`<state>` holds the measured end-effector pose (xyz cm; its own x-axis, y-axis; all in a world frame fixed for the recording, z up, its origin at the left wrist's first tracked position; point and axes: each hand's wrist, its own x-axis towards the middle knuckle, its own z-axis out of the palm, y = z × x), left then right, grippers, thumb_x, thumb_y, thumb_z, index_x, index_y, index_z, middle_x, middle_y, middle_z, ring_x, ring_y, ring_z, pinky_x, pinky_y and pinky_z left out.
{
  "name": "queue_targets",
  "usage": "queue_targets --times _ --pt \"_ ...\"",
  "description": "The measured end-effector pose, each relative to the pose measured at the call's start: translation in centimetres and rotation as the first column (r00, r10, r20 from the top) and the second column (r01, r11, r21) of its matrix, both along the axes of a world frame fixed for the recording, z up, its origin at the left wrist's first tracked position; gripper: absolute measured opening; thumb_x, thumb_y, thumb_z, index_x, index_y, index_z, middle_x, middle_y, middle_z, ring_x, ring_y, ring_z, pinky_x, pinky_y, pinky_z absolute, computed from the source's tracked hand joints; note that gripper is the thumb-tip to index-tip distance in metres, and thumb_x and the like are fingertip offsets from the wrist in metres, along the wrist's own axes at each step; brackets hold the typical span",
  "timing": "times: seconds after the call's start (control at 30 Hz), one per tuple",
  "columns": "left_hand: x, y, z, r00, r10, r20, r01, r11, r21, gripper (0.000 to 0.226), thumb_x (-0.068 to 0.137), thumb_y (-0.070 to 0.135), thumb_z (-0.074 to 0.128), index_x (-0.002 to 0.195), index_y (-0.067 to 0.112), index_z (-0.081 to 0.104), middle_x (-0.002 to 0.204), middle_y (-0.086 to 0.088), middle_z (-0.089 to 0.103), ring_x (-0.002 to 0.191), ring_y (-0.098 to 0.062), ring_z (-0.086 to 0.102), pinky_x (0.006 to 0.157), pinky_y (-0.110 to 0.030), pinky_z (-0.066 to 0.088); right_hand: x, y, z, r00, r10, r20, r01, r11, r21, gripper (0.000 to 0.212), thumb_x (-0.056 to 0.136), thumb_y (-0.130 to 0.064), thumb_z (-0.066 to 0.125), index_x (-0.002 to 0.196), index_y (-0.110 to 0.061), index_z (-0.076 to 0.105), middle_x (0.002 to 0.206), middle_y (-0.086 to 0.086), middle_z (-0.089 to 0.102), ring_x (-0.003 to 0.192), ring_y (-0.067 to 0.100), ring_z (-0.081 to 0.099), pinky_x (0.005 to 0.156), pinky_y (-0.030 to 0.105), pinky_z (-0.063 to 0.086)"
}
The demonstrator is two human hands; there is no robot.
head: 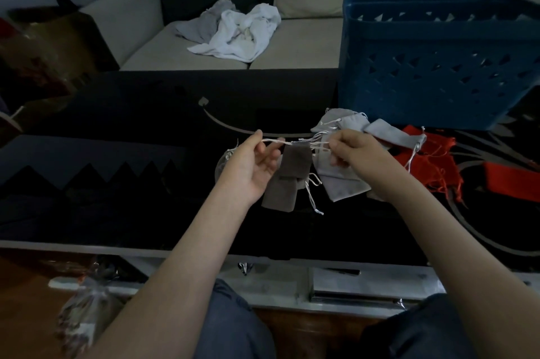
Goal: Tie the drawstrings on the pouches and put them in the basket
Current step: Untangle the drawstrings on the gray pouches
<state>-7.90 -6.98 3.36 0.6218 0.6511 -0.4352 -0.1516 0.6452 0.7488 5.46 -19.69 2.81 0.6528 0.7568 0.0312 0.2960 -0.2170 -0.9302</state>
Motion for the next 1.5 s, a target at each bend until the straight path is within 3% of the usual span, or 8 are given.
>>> queue_targets --times 0.17,0.3,0.6,0.77,0.97,1.17,1.33,1.5 --pt "-0.2 0.1 0.0 0.985 0.04 0.168 -0.005 0.979 -0.204 0.04 0.097 0.025 0.052 0.06 0.011 0.045 0.085 -0.014 0.074 0.053 -0.009 0.056 0.055 -0.016 0.043 0.2 0.1 0.4 0.96 0.004 -0.281 0.031 0.992 0.121 0.013 0.096 -0.009 0.049 0.084 -0.011 0.054 0.063 -0.001 0.047 0.057 0.008 0.043 0.052 0.014 0.038" --pt "-0.1 -0.1 0.1 0.968 0.114 0.224 -0.055 0.966 -0.254 0.03 0.095 0.023 0.056 0.069 0.008 0.055 0.079 -0.01 0.072 0.06 -0.008 0.058 0.06 -0.017 0.044 0.7 -0.1 0.3 0.92 0.073 -0.384 0.009 0.978 0.209 0.016 0.094 -0.008 0.051 0.08 -0.012 0.054 0.062 -0.002 0.047 0.055 0.007 0.044 0.053 0.016 0.039" --pt "0.6 -0.3 0.1 0.978 0.124 0.17 -0.107 0.988 -0.109 0.012 0.096 0.002 0.05 0.101 0.003 0.06 0.093 -0.007 0.065 0.071 -0.004 0.06 0.054 -0.01 0.048 1.3 -0.1 -0.2 0.933 0.029 -0.359 0.042 0.981 0.188 0.013 0.095 -0.008 0.051 0.089 -0.008 0.063 0.07 0.001 0.054 0.062 0.006 0.049 0.057 0.013 0.044" --pt "0.5 -0.7 -0.1 0.995 0.08 0.057 -0.071 0.985 -0.159 0.009 0.093 0.003 0.054 0.089 0.002 0.062 0.088 -0.005 0.065 0.071 -0.005 0.06 0.048 -0.011 0.047 1.3 -0.5 -0.3 0.967 -0.022 -0.255 0.049 0.994 0.1 0.015 0.095 -0.008 0.053 0.088 -0.01 0.065 0.069 0.003 0.057 0.062 0.007 0.052 0.061 0.015 0.046" --pt "0.0 -0.5 0.2 0.998 0.065 -0.008 -0.065 0.993 -0.095 0.014 0.096 0.013 0.054 0.085 0.009 0.062 0.068 0.002 0.064 0.039 0.0 0.05 0.037 -0.012 0.032 1.9 -1.2 0.2 0.983 -0.167 -0.076 0.165 0.986 -0.026 0.022 0.094 -0.007 0.053 0.074 -0.012 0.061 0.066 0.005 0.058 0.059 0.011 0.05 0.054 0.016 0.042" --pt "-0.3 -0.7 1.0 0.999 0.041 0.003 -0.041 0.998 -0.046 0.016 0.098 0.013 0.05 0.084 0.01 0.058 0.071 0.002 0.058 0.034 -0.001 0.04 0.033 -0.011 0.027 1.7 -1.6 0.5 0.97 -0.244 0.01 0.244 0.97 0.021 0.024 0.093 -0.009 0.055 0.07 -0.015 0.059 0.066 0.003 0.059 0.059 0.009 0.051 0.06 0.019 0.041" --pt "-0.4 -1.2 1.9 0.983 -0.137 -0.125 0.154 0.98 0.129 0.02 0.1 0.017 0.044 0.083 0.013 0.052 0.056 0.0 0.065 0.035 -0.003 0.044 0.031 -0.013 0.03 1.1 -2.0 1.6 0.996 -0.051 -0.068 0.064 0.977 0.202 0.016 0.095 -0.009 0.053 0.08 -0.01 0.059 0.056 0.001 0.055 0.051 0.009 0.047 0.052 0.017 0.04" --pt "0.0 -2.6 1.3 0.914 -0.281 -0.291 0.371 0.87 0.326 0.026 0.101 0.015 0.044 0.085 0.007 0.063 0.053 0.002 0.039 0.037 -0.003 0.03 0.034 -0.014 0.029 -0.2 -2.0 2.6 0.983 0.18 -0.043 -0.162 0.949 0.27 0.007 0.094 -0.007 0.052 0.089 -0.011 0.052 0.053 0.003 0.044 0.048 0.008 0.041 0.049 0.015 0.035"
